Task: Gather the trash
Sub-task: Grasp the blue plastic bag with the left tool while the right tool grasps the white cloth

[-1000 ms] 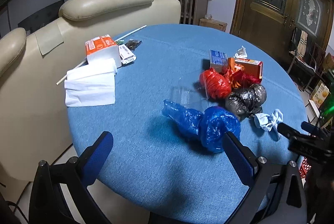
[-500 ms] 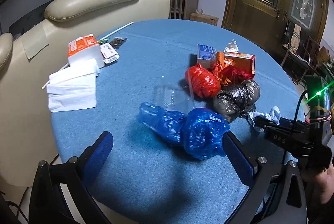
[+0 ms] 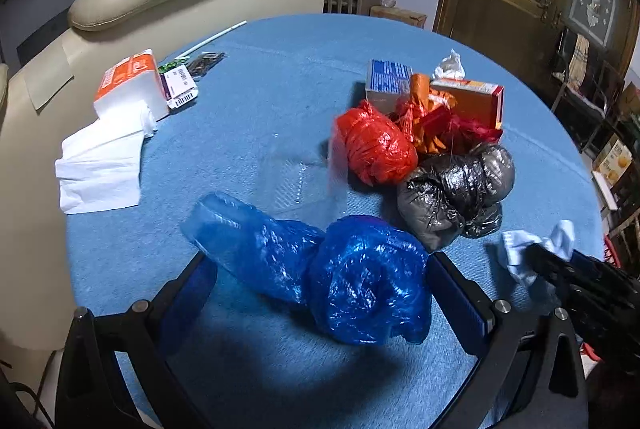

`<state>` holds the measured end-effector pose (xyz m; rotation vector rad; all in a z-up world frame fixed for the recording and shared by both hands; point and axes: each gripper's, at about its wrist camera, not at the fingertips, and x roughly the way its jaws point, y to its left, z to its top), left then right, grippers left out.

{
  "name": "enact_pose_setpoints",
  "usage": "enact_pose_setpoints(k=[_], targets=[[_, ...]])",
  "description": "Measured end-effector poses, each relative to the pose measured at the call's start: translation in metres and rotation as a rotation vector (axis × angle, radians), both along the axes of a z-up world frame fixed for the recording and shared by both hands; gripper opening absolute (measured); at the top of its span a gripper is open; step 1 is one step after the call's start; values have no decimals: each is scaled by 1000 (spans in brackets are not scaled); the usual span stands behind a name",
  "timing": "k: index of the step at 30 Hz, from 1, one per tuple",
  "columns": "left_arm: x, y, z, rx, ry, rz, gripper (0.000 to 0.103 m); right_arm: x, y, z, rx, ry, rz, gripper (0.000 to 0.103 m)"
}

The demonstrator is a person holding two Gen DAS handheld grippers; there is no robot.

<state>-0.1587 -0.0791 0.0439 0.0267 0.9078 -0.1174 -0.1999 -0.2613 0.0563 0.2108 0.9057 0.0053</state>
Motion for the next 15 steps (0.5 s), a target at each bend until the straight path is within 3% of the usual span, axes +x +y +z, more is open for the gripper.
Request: enact_pose_setpoints(k=[2,3,6,11,15], targets=[[0,-3,-4,-19,1,-14,102,-5,-5,2,17,-12,-5,45],[0,-3,-5,-36,7,-27,89,-7,-7,2,24,-14,-8,45],[-1,-7,-1,-30,-13,-61,72,-12,-17,3,47,-8,-20,44],[-7,-3,7,-39,-24,-82,59,-12,-16,8,47,-22,-27,43],[-20,-2,19,-35,-61,-103,56,-20,-25,11,66,-38,-60,43]])
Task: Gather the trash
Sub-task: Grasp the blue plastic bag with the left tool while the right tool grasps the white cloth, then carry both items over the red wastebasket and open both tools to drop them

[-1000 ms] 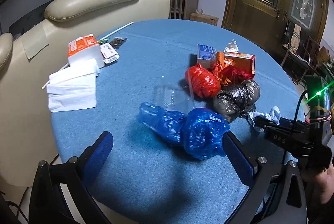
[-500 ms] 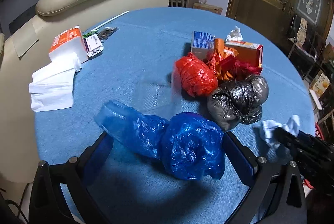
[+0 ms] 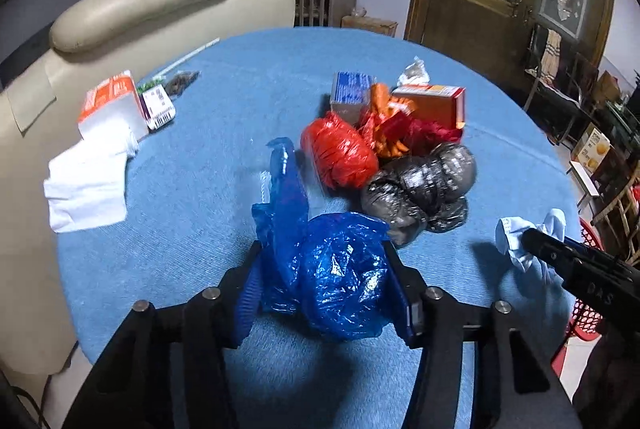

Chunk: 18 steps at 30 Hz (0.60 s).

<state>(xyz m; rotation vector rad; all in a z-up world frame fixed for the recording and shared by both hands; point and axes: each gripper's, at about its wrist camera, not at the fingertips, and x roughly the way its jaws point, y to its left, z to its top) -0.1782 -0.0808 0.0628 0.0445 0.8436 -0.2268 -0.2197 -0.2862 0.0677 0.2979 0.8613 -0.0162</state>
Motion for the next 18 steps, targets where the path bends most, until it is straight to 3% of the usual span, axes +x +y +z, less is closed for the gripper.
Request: enact_pose_setpoints(k=[10,18], targets=[[-23,-2,40,-18,-120,-17,55,-22,-19,16,40,-57,-56,43],[-26,-36,57,-33,-161,-113,55,-41,-46,26,61,-92,-128,43]])
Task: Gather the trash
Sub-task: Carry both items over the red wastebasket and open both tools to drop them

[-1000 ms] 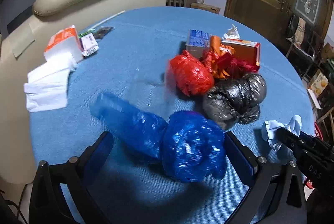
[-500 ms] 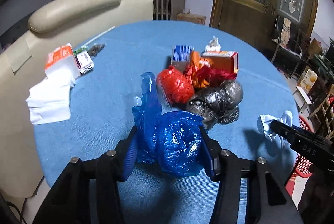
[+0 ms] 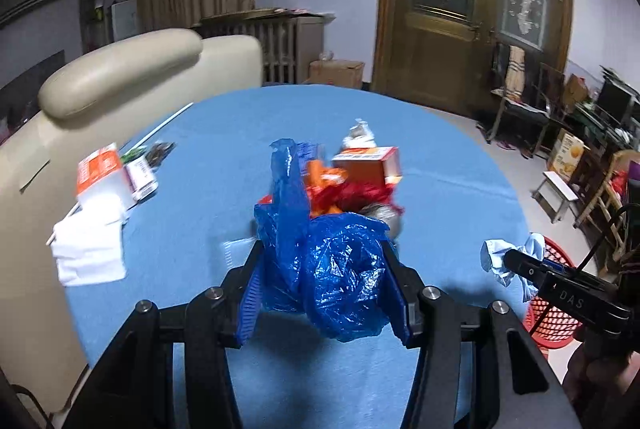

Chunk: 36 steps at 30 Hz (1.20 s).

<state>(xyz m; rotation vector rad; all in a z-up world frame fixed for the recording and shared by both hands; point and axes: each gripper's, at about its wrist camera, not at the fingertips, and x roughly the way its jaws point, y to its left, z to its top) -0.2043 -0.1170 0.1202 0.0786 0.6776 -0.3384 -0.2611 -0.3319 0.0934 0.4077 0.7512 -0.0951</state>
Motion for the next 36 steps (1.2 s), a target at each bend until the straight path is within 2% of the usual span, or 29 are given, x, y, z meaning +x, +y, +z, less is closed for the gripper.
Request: enact_pose_setpoints(k=[8,17,24,30,32,34,36], targets=[[-3,-53,7,3,-19,-128,55,-35,-58,-4,31,-7,-162,43],[-16,-122,16,-12,-29,-301,55,-85,-136,-30,47,50,-372,43],[-34,-182,9,-4,1,-456,55,-95,-166,-45,63,82,-425,44],[-40,-229,1,14,29,-541,55,-93,-185,-63,99,127,-411,52],[-39,-241,-4,22,45,-562,55,-94,-192,-68,122,138,-414,71],[-39,-249,-9,29,62,-578,55,-96,-199,-70,138,132,-423,76],[-39,-259,-13,36,84,-598,55,-98,-206,-71,147,127,-436,76]])
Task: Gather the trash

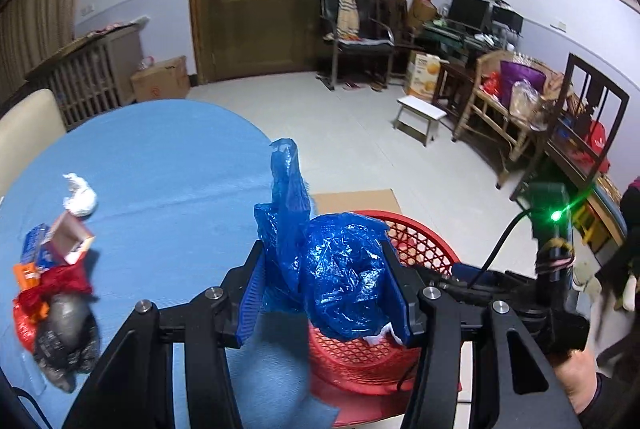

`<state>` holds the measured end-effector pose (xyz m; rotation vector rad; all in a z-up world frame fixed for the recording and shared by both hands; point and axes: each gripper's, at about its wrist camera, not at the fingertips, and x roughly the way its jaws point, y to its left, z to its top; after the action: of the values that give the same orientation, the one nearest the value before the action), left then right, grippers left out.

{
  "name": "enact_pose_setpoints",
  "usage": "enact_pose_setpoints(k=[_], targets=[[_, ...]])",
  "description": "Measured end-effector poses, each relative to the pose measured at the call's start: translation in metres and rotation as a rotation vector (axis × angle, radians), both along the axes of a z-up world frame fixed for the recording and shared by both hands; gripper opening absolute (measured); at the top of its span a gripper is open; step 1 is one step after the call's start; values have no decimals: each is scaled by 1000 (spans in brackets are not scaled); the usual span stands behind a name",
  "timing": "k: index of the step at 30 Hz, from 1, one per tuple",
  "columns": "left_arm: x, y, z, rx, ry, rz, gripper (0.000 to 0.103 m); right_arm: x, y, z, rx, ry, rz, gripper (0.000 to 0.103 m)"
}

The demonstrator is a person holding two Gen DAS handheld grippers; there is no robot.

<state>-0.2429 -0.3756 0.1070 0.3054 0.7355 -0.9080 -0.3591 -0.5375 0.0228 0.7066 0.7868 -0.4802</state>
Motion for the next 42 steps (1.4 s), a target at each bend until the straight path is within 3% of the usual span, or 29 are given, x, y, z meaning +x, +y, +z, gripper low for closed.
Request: enact_pose_setpoints(k=[7,11,14,21,29,36,37,38,40,42], targets=[[-9,-32,-13,45,26,-95,58,-21,-28,18,-18,-36,-115,76],[-17,-50,-30,126,11,-137,83,-35,-37,32,-38,-49,-170,76],[-18,-52,-38,188,-1,-134,84,-42,-38,40,-48,-56,-188,76],[-14,-13,-13,121,-24,-90,85,-49,-19,58,-81,-80,-190,76],[-6,83,5,45,-49,76,85,-37,36,82,-130,-113,-115,76],[1,191,-3,-1,-21,323,87,-15,108,105,-193,-165,50,77],[3,204,-6,-9,-4,361,87,-11,116,106,-208,-161,71,85],[7,217,-10,-18,23,398,88,-3,125,101,-220,-122,103,87],[15,235,-16,-38,57,446,88,3,138,92,-191,-74,136,87],[20,251,-19,-50,58,492,88,4,155,91,-174,-88,188,87]])
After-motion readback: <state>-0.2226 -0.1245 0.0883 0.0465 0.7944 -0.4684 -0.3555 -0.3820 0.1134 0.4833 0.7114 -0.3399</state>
